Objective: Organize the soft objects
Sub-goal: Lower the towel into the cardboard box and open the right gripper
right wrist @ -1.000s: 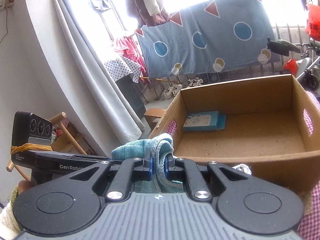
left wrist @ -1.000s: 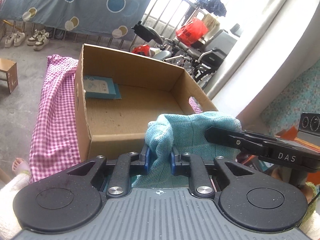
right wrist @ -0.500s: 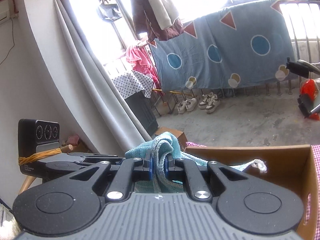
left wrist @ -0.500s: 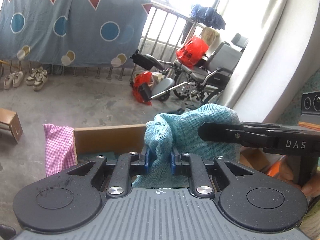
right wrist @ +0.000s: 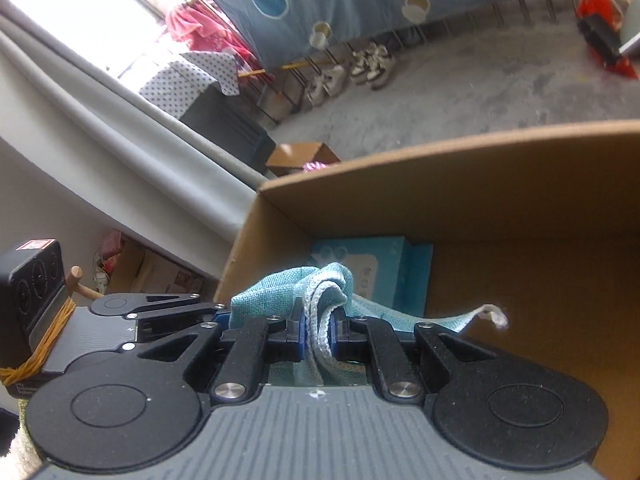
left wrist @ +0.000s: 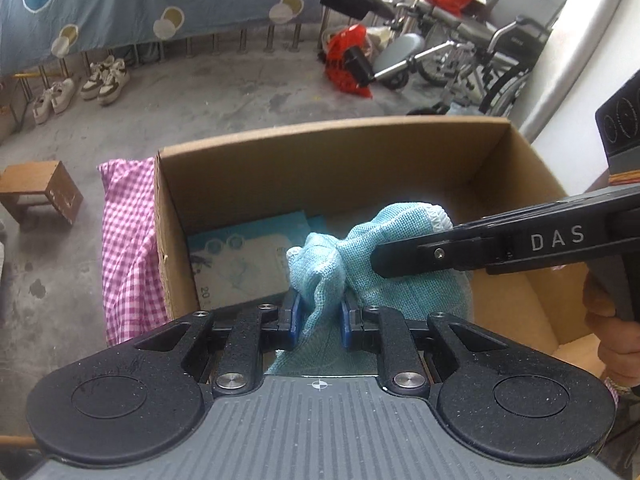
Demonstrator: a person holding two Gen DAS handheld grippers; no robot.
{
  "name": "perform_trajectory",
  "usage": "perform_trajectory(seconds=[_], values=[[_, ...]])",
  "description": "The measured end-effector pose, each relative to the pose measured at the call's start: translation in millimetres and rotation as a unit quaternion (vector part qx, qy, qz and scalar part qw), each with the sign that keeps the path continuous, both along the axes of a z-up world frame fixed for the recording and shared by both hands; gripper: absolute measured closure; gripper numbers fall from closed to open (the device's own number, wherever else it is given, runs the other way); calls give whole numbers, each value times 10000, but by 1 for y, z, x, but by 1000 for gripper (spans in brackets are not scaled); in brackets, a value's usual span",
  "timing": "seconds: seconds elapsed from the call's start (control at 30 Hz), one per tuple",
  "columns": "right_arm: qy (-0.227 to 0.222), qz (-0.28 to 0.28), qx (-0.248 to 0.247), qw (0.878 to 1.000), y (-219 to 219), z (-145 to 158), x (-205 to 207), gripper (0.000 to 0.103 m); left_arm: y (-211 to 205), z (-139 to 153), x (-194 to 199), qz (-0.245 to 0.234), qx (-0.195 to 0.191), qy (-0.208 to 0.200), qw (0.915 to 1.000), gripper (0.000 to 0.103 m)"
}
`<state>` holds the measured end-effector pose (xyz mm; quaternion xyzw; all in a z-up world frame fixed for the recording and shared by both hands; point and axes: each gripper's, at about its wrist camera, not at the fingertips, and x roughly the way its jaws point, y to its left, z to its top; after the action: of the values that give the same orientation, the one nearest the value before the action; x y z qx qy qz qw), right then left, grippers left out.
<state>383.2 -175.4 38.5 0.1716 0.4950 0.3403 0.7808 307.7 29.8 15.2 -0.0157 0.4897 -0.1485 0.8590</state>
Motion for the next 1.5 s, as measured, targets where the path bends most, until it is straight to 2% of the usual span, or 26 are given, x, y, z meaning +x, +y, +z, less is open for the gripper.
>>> perform_trajectory(seconds=[0.1, 0.2, 0.3, 0.33, 0.37, 0.5, 0.6, 0.63, 0.67, 0.73, 0.83, 0.9, 1.1, 1.23, 1.37, 1.5], values=[[541, 39, -113, 9985, 2, -27, 10, 92, -1, -6, -1, -44, 230, 186, 9996, 83], [962, 51, -296, 9949, 7, -50, 15, 92, 0, -3, -4, -21, 345, 235, 9991, 73], [1315, 8, -383, 9906, 11, -67, 15, 92, 5, 11, -14, 41, 278, 3, 9996, 56], [1425, -38, -402, 9890, 12, -71, 13, 92, 6, 17, -17, 66, 250, -91, 9996, 53], [1478, -64, -413, 9881, 13, -74, 13, 91, 8, 23, -21, 95, 212, -175, 9996, 51], [1641, -214, -390, 9854, 19, -80, 16, 89, 27, 46, -46, 301, -108, -525, 9981, 27], [1616, -238, -543, 9851, 22, -74, 21, 79, 43, 61, -68, 531, -279, -723, 9956, 7], [1617, -283, -562, 9848, 19, -70, 20, 69, 51, 65, -77, 643, -342, -787, 9942, 4], [1619, -369, -553, 9846, 13, -64, 19, 59, 59, 68, -87, 742, -420, -883, 9924, 3], [1403, -481, -496, 9877, 1, -46, 14, 49, 74, 71, -106, 964, -556, -1024, 9885, 1], [1199, -492, -614, 9897, -10, -22, 3, 48, 94, 65, -133, 1297, -768, -1115, 9823, 0], [1429, -357, -668, 9868, -8, -19, -4, 44, 103, 53, -146, 1506, -835, -1025, 9797, 0], [2152, 276, -1215, 9686, 35, -49, -21, 44, 129, 19, -174, 1992, -1123, -757, 9705, 0], [2505, 276, -1301, 9589, 60, -74, -13, 44, 145, 5, -187, 2149, -1380, -650, 9646, 0], [2554, 167, -1116, 9602, 78, -82, -2, 44, 154, -4, -193, 2245, -1367, -609, 9629, 0], [2364, 144, -1035, 9660, 91, -77, 6, 44, 158, -9, -198, 2250, -1345, -643, 9629, 0]])
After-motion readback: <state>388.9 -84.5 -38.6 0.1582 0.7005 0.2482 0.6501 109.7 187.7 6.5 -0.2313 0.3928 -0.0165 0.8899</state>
